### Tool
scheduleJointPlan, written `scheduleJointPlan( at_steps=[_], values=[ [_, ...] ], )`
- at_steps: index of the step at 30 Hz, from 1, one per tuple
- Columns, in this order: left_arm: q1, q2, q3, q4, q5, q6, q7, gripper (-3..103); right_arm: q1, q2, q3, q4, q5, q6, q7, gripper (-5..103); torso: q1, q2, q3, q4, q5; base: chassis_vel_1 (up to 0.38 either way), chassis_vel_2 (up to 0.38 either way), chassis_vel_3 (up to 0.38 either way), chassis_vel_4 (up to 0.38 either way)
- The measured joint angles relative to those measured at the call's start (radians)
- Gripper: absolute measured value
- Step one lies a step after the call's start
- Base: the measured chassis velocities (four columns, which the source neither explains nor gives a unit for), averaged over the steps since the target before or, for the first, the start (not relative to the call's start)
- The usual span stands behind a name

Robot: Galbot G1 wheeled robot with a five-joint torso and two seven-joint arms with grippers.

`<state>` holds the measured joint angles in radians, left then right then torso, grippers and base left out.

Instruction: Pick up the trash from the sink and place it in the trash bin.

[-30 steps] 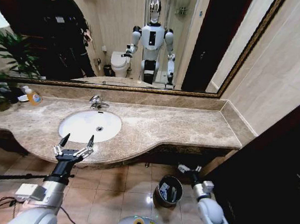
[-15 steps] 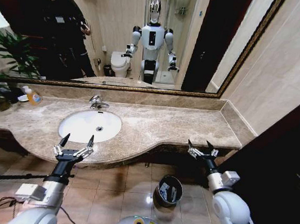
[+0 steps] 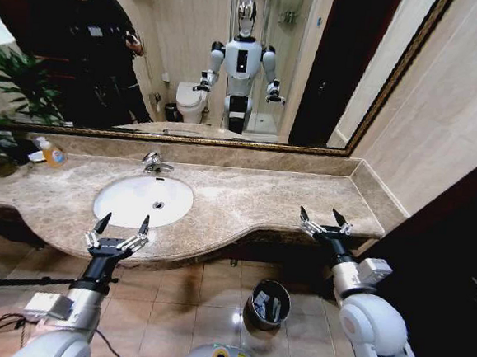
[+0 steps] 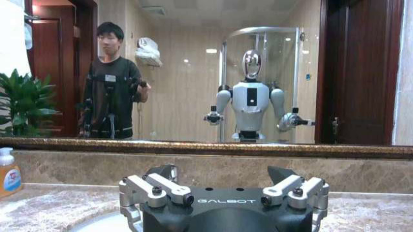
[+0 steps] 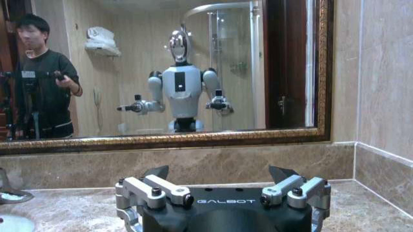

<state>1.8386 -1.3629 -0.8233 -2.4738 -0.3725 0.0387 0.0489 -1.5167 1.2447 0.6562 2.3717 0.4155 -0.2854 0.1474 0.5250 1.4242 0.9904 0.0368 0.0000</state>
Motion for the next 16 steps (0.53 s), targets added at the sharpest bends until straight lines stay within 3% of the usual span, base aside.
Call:
scheduleJointPlan(
  at_steps=[16],
  values=[
    [0.000, 0.000, 0.000, 0.000, 0.000, 0.000, 0.000, 100, 0.000, 0.000, -0.001, -0.007, -0.001, 0.003, -0.001, 100, 0.000, 0.000, 0.000, 0.0000, 0.0000, 0.000, 0.000, 0.000, 0.000]
  ],
)
